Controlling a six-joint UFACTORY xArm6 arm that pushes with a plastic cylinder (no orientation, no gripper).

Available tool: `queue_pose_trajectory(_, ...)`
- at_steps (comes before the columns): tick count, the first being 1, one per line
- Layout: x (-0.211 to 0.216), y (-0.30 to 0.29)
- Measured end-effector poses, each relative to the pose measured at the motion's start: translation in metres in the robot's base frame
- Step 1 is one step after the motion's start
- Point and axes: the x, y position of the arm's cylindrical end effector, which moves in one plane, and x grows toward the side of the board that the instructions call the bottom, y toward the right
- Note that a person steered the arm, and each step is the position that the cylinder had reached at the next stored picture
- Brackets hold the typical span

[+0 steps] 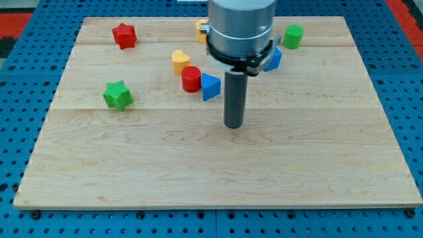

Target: Point your arm at the red circle

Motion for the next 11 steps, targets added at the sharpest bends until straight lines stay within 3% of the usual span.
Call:
queue_pose_trajectory(1,-0.067,0.035)
queue_pose_trajectory(2,-0.138,0.010)
queue_pose_trajectory(3,-0.160,0.025)
queue_pose_trajectory(4,-0.181,-0.007)
queue_pose_trajectory(6,-0.173,0.020)
queue_pose_trajectory(8,-0.138,0.110)
queue_pose_trajectory(9,-0.157,0.102)
queue_pose_trajectory(10,-0.157,0.149)
queue_pose_trajectory(11,-0.104,0.170)
